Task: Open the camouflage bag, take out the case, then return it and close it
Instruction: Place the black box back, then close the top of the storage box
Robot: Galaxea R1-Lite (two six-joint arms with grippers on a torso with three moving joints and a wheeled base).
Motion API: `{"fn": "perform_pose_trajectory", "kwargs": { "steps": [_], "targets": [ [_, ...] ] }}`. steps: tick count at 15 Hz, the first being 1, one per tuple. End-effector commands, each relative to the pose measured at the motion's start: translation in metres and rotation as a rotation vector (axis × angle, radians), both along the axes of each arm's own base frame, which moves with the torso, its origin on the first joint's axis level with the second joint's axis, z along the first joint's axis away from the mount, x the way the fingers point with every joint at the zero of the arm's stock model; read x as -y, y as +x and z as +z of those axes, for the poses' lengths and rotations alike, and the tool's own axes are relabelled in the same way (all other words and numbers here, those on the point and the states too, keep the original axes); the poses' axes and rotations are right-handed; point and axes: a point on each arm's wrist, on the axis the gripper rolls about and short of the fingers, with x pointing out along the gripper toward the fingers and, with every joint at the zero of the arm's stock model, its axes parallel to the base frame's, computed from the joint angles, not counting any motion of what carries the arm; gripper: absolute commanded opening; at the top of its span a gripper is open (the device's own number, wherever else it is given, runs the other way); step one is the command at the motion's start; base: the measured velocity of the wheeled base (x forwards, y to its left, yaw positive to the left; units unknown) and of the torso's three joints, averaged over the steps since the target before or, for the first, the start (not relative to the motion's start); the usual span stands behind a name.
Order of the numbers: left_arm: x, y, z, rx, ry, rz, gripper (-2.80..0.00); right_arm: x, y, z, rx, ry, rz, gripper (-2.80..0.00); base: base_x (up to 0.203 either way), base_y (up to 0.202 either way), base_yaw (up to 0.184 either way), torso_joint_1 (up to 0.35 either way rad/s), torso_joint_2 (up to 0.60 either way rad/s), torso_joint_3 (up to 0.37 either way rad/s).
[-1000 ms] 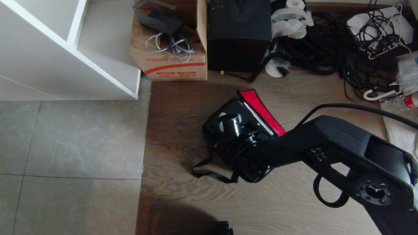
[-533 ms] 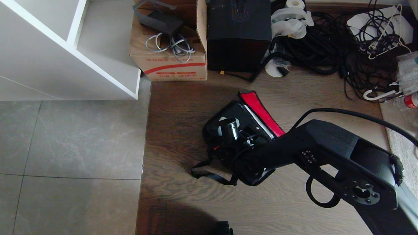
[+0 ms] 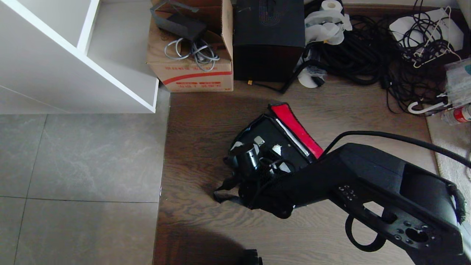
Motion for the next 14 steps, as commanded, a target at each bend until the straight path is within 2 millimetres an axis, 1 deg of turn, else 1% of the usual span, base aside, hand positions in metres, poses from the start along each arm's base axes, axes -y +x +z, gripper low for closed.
{"fn": "perform_pose_trajectory", "kwargs": {
  "steps": [1,3,6,7,9,10,12,14],
  "targets": [
    [0.000,0.000,0.000,0.000,0.000,0.000,-2.80,-0.002,-0.020,0.015,0.005,0.011,0.032,0.00,0.000,0.000,0.000,0.000,0.00,0.000],
    [0.000,0.000,0.000,0.000,0.000,0.000,-2.80,0.006,-0.033,0.035,0.021,0.043,0.041,0.00,0.000,0.000,0.000,0.000,0.00,0.000],
    [0.000,0.000,0.000,0.000,0.000,0.000,-2.80,0.030,-0.052,0.066,0.036,0.064,0.037,0.00,0.000,0.000,0.000,0.000,0.00,0.000],
    [0.000,0.000,0.000,0.000,0.000,0.000,-2.80,0.042,-0.058,0.077,0.033,0.064,0.031,-2.80,0.000,0.000,0.000,0.000,0.00,0.000],
    [0.000,0.000,0.000,0.000,0.000,0.000,-2.80,0.068,-0.071,0.096,0.029,0.075,0.023,-2.80,0.000,0.000,0.000,0.000,0.00,0.000],
    [0.000,0.000,0.000,0.000,0.000,0.000,-2.80,0.079,-0.078,0.101,0.030,0.088,0.014,-2.80,0.000,0.000,0.000,0.000,0.00,0.000],
    [0.000,0.000,0.000,0.000,0.000,0.000,-2.80,0.110,-0.088,0.116,0.037,0.128,-0.026,-2.80,0.000,0.000,0.000,0.000,0.00,0.000],
    [0.000,0.000,0.000,0.000,0.000,0.000,-2.80,0.151,-0.083,0.119,-0.014,0.194,-0.042,-2.80,0.000,0.000,0.000,0.000,0.00,0.000]
  ]
}}
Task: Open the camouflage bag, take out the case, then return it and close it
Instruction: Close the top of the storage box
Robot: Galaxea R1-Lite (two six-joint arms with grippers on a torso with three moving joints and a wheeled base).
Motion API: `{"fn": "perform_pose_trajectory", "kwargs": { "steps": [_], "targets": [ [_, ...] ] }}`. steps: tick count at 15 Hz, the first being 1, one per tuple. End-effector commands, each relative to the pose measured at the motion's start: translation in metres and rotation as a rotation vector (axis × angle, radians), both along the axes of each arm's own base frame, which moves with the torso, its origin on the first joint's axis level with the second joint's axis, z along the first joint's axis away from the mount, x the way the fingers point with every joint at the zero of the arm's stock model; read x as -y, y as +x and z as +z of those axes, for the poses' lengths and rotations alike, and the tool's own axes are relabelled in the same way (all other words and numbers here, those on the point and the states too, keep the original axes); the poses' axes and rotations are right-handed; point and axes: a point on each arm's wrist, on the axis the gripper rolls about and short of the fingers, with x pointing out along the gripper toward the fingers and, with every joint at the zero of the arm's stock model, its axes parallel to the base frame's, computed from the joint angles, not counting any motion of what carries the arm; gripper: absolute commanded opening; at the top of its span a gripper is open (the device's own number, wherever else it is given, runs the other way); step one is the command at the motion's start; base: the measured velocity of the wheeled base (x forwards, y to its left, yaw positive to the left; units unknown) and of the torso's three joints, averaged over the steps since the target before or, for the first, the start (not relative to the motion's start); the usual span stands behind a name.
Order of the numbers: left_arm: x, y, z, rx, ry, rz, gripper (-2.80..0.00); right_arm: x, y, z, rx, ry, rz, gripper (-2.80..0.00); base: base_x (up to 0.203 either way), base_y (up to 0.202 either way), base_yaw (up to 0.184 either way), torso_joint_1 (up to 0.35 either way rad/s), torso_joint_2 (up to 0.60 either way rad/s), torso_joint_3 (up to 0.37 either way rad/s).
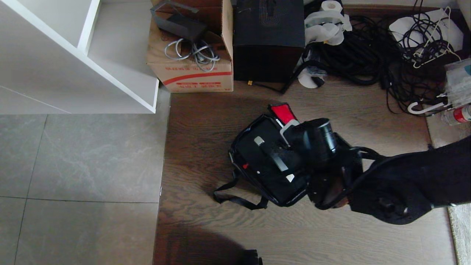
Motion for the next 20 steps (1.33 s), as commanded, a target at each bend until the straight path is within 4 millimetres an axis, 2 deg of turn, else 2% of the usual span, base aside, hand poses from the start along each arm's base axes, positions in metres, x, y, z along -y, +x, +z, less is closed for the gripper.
{"fn": "perform_pose_trajectory", "kwargs": {
  "steps": [1,3,7,10,13,15,16,20],
  "targets": [
    [0.000,0.000,0.000,0.000,0.000,0.000,-2.80,0.049,-0.004,0.018,-0.059,0.122,0.034,-2.80,0.000,0.000,0.000,0.000,0.00,0.000],
    [0.000,0.000,0.000,0.000,0.000,0.000,-2.80,0.073,-0.006,0.012,-0.250,0.275,0.177,-2.80,0.000,0.000,0.000,0.000,0.00,0.000],
    [0.000,0.000,0.000,0.000,0.000,0.000,-2.80,0.094,-0.018,0.006,-0.626,0.884,0.516,-2.80,0.000,0.000,0.000,0.000,0.00,0.000],
    [0.000,0.000,0.000,0.000,0.000,0.000,-2.80,0.096,-0.013,-0.011,-0.783,1.058,0.562,-2.80,0.000,0.000,0.000,0.000,0.00,0.000],
    [0.000,0.000,0.000,0.000,0.000,0.000,-2.80,0.098,-0.007,-0.013,-0.927,1.338,0.699,-2.80,0.000,0.000,0.000,0.000,0.00,0.000],
    [0.000,0.000,0.000,0.000,0.000,0.000,-2.80,0.113,0.006,-0.023,-0.984,1.556,0.608,-2.80,0.000,0.000,0.000,0.000,0.00,0.000],
    [0.000,0.000,0.000,0.000,0.000,0.000,-2.80,0.113,0.012,-0.028,-1.010,1.619,0.546,-2.80,0.000,0.000,0.000,0.000,0.00,0.000],
    [0.000,0.000,0.000,0.001,0.000,0.000,-2.80,0.104,0.033,-0.032,-0.929,1.657,0.577,-2.80,0.000,0.000,0.000,0.000,0.00,0.000]
  ]
}}
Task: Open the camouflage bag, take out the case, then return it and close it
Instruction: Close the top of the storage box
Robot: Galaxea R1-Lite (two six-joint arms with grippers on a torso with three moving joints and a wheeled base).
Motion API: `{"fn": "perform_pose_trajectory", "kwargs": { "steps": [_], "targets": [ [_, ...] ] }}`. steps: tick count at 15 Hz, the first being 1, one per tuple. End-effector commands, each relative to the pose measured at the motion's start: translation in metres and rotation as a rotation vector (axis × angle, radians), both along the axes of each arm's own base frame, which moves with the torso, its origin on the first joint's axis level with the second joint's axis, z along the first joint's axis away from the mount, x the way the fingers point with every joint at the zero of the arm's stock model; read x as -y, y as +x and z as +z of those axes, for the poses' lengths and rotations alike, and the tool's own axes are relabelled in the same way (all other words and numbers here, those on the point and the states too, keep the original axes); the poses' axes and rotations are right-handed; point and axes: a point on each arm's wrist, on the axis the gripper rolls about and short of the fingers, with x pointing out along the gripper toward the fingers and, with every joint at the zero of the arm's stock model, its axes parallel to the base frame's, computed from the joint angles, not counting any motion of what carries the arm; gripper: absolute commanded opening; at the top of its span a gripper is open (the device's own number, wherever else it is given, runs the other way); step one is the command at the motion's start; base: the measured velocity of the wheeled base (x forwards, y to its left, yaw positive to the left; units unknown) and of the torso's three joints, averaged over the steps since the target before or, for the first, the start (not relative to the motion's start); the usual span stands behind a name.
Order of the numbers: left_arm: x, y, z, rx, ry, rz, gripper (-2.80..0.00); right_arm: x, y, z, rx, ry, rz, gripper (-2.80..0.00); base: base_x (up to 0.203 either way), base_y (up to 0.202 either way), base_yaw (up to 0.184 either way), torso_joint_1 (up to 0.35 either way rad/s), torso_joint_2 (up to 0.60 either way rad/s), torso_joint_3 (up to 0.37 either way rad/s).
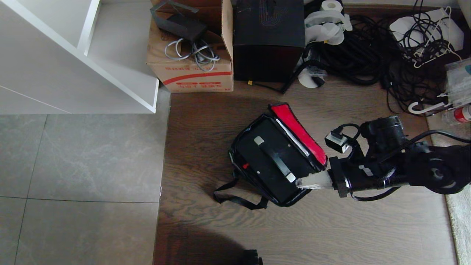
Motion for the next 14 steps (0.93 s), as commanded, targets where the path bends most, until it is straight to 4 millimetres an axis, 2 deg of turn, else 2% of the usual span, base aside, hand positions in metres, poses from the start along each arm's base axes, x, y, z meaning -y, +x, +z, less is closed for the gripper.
{"fn": "perform_pose_trajectory", "kwargs": {
  "steps": [1,4,6,7,8,10,12,14],
  "targets": [
    [0.000,0.000,0.000,0.000,0.000,0.000,-2.80,-0.012,0.012,-0.004,-0.031,0.014,-0.041,-2.80,0.000,0.000,0.000,0.000,0.00,0.000],
    [0.000,0.000,0.000,0.000,0.000,0.000,-2.80,-0.033,0.023,0.019,-0.236,0.084,-0.269,-2.80,0.000,0.000,0.000,0.000,0.00,0.000],
    [0.000,0.000,0.000,0.000,0.000,0.000,-2.80,-0.047,0.024,0.029,-0.201,0.080,-0.374,-2.80,0.000,0.000,0.000,0.000,0.00,0.000],
    [0.000,0.000,0.000,0.000,0.000,0.000,-2.80,-0.055,0.021,0.028,-0.106,0.017,-0.398,-2.80,0.000,0.000,0.000,0.000,0.00,0.000],
    [0.000,0.000,0.000,0.000,0.000,0.000,-2.80,-0.072,0.013,0.024,-0.055,-0.064,-0.411,-2.80,0.000,0.000,0.000,0.000,0.00,0.000],
    [0.000,0.000,0.000,0.000,0.000,0.000,-2.80,-0.082,-0.002,0.008,-0.131,-0.272,-0.460,-2.80,0.000,0.000,0.000,0.000,0.00,0.000],
    [0.000,0.000,0.000,0.000,0.000,0.000,-2.80,-0.097,-0.002,0.004,-0.096,-0.305,-0.471,-2.80,0.000,0.000,0.000,0.000,0.00,0.000],
    [0.000,0.000,0.000,0.000,0.000,0.000,-2.80,-0.113,-0.002,-0.009,0.026,-0.254,-0.483,-2.80,0.000,0.000,0.000,0.000,0.00,0.000]
  ]
}}
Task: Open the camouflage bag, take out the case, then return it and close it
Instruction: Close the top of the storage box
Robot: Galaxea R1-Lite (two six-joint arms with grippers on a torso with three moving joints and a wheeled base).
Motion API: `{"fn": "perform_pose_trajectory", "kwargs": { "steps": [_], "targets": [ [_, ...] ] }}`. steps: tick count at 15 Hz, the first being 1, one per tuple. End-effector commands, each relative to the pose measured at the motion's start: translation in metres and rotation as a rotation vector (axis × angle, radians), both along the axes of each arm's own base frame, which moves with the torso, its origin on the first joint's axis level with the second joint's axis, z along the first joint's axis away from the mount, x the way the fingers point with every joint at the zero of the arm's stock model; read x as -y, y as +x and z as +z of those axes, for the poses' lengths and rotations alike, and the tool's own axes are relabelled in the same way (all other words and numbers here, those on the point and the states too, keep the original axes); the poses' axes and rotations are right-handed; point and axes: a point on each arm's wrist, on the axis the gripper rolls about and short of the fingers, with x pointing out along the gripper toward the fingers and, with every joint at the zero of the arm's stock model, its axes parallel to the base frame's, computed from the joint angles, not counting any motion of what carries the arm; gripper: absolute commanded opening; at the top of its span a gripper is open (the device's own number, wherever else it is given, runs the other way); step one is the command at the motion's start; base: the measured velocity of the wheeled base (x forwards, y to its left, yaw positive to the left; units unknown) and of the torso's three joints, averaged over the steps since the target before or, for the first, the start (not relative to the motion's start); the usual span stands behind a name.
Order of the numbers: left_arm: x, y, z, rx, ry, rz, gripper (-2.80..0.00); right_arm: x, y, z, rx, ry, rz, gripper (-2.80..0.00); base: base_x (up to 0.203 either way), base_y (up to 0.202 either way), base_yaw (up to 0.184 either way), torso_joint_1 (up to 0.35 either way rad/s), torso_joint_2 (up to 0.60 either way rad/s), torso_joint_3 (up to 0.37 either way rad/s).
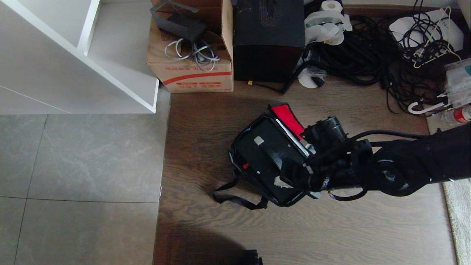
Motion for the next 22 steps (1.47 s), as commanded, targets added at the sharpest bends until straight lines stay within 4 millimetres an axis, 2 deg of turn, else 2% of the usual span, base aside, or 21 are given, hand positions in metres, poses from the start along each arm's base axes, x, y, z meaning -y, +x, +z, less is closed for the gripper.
{"fn": "perform_pose_trajectory", "kwargs": {
  "steps": [1,3,6,7,10,14,16,20,22],
  "targets": [
    [0.000,0.000,0.000,0.000,0.000,0.000,-2.80,-0.019,0.002,-0.015,0.164,0.039,0.040,-2.80,0.000,0.000,0.000,0.000,0.00,0.000],
    [0.000,0.000,0.000,0.000,0.000,0.000,-2.80,-0.022,0.003,-0.018,0.248,0.014,0.081,-2.80,0.000,0.000,0.000,0.000,0.00,0.000],
    [0.000,0.000,0.000,0.000,0.000,0.000,-2.80,-0.037,0.021,-0.024,0.340,-0.041,0.151,-2.80,0.000,0.000,0.000,0.000,0.00,0.000],
    [0.000,0.000,0.000,0.000,0.000,0.000,-2.80,-0.043,0.027,-0.032,0.361,-0.078,0.187,0.00,0.000,0.000,0.000,0.000,0.00,0.000],
    [0.000,0.000,0.000,0.000,0.000,0.000,-2.80,-0.067,0.041,-0.053,0.427,-0.165,0.280,0.00,0.000,0.000,0.000,0.000,0.00,0.000],
    [0.000,0.000,0.000,0.000,0.000,0.000,-2.80,-0.079,0.052,-0.075,0.463,-0.243,0.350,0.00,0.000,0.000,0.000,0.000,0.00,0.000],
    [0.000,0.000,0.000,0.000,0.000,0.000,-2.80,-0.075,0.047,-0.075,0.448,-0.251,0.351,0.00,0.000,0.000,0.000,0.000,0.00,0.000],
    [0.000,0.000,0.000,0.000,0.000,0.000,-2.80,-0.060,0.031,-0.053,0.466,-0.246,0.345,0.00,0.000,0.000,0.000,0.000,0.00,0.000],
    [0.000,0.000,0.000,0.000,0.000,0.000,-2.80,-0.063,0.034,-0.054,0.477,-0.245,0.345,0.00,0.000,0.000,0.000,0.000,0.00,0.000]
  ]
}}
